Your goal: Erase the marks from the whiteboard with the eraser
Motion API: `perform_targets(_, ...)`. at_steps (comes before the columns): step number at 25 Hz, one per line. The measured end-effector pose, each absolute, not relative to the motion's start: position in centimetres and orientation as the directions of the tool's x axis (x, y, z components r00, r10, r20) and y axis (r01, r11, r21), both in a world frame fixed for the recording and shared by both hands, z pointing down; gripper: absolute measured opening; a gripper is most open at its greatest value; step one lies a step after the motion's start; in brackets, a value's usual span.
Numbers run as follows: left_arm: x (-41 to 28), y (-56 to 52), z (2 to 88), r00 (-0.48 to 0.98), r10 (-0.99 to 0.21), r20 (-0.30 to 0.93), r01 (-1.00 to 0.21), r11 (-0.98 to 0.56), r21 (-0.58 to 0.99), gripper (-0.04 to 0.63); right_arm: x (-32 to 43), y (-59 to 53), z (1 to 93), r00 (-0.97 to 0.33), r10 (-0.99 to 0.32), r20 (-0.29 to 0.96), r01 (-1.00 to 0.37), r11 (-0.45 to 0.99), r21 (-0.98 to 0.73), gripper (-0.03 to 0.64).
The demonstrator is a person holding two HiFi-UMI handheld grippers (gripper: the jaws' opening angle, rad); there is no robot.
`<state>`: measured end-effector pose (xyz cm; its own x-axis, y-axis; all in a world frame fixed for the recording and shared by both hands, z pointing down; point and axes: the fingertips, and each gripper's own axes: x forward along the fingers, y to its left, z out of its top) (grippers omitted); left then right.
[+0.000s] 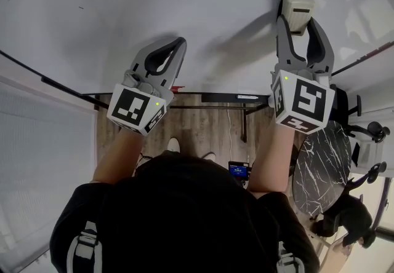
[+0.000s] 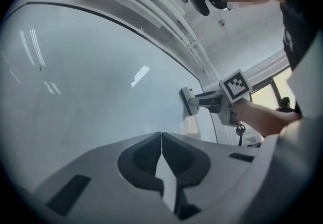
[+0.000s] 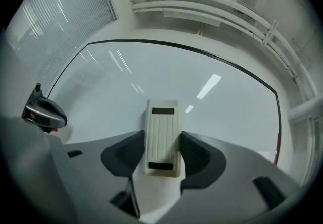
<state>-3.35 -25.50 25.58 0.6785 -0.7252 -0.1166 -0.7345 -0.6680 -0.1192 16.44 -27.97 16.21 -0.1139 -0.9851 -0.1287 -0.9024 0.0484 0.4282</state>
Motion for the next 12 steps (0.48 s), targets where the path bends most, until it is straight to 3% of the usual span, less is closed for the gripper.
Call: perform_targets(12, -1.2, -25.4, 26.7, 0.693, -0.716, -0.085, -0.72, -0.683, -0.121, 0.006, 26.7, -28.2, 17.8, 0.017, -0.992, -0.126, -0.948, -0.056, 0.313, 0.221)
